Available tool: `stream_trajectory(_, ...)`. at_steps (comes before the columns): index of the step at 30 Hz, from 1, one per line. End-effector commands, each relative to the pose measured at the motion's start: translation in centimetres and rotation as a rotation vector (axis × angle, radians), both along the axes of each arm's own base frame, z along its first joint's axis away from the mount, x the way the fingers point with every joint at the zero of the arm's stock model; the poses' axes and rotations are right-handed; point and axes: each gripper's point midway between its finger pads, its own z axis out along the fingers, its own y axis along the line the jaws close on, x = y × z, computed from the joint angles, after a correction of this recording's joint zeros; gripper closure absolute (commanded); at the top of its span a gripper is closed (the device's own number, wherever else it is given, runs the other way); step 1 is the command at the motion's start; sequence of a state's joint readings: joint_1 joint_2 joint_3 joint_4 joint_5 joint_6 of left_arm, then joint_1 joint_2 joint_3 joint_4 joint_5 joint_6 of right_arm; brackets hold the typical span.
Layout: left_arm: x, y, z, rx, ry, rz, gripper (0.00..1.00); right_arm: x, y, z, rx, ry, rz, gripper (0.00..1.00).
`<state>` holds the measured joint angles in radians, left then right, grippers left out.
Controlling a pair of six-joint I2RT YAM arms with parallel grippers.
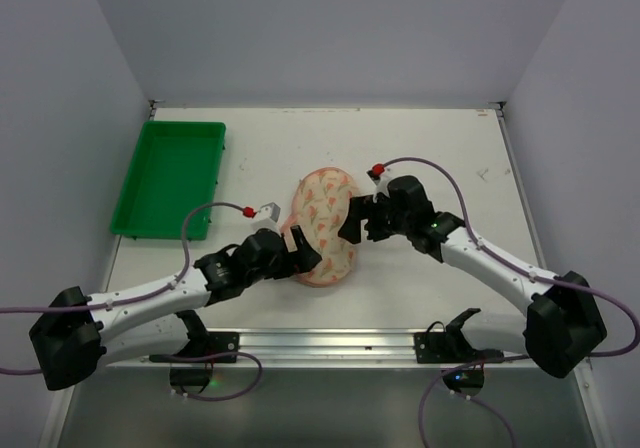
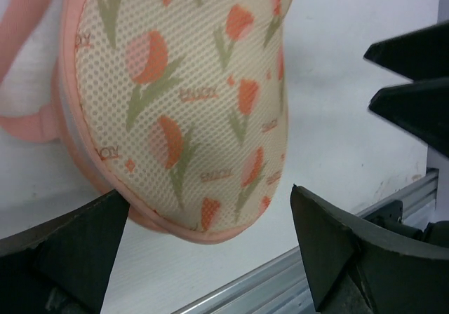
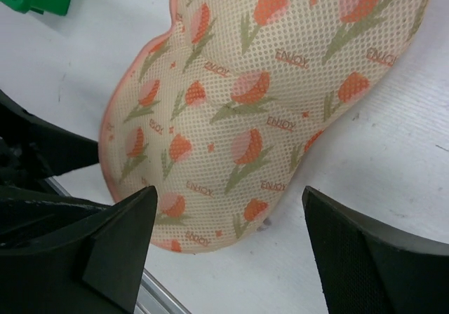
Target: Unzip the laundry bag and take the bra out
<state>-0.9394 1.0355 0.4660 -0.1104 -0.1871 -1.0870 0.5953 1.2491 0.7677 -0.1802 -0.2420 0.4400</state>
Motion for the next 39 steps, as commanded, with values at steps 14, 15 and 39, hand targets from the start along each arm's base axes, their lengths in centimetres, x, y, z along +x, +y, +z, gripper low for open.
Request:
stream_trajectory(14,12.4,3.7,6.6,0.278,-0.255,-0.048,0.0,-1.0,-4.3,6.4,0.092,-0.29,-0.156,0.01)
stream_trajectory(15,12.9,3.1,7.3,0.257,-0.267,-0.07,0.0,-1.1,-4.5,6.5,0.095,-0.299,-0.16,0.01)
stream_trajectory(39,16.5,-0.5,0.9,0.084,-0.103,-0.274,0.63,-2.5,-4.8,4.8,0.127,-0.282,-0.15,0.01)
